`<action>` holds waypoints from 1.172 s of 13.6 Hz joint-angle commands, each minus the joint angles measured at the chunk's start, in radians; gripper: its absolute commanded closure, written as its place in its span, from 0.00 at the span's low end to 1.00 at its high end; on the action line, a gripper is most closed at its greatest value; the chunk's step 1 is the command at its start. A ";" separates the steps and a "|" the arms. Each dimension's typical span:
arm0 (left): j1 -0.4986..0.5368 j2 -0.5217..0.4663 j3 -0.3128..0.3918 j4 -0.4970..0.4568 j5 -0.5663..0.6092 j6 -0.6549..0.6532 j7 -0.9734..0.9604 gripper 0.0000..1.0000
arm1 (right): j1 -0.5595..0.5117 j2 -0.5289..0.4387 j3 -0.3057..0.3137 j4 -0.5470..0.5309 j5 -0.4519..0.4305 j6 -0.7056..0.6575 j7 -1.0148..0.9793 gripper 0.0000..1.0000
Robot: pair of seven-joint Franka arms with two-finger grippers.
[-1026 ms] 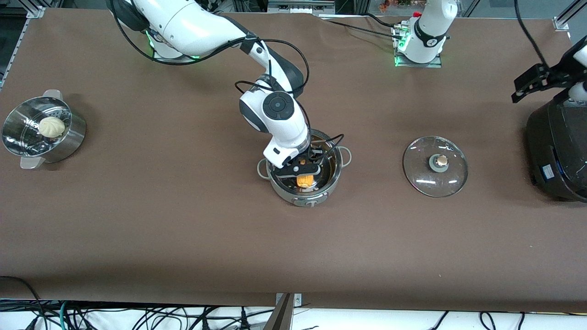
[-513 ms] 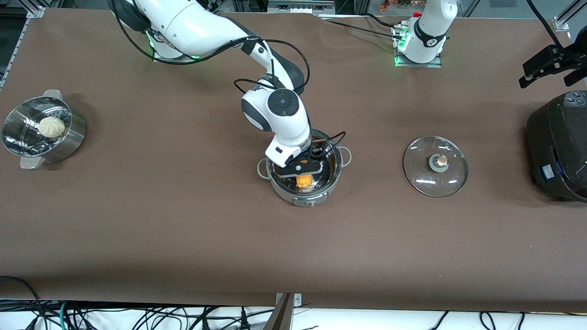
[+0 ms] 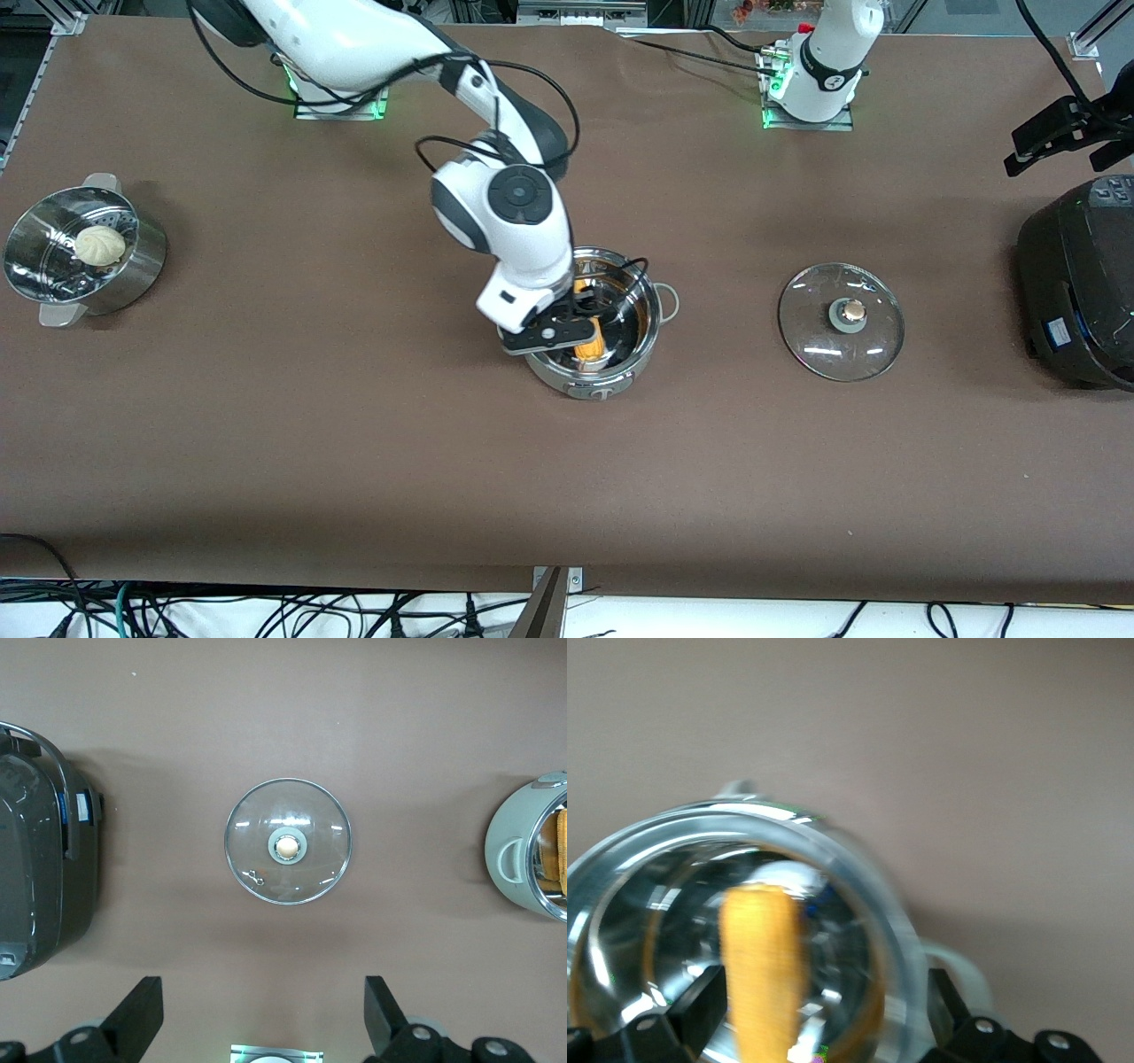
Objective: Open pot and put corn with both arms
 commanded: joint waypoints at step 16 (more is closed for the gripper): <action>-0.003 0.016 -0.002 0.036 -0.016 -0.026 -0.007 0.00 | -0.539 -0.649 -0.196 -0.553 0.283 -0.163 -0.746 0.00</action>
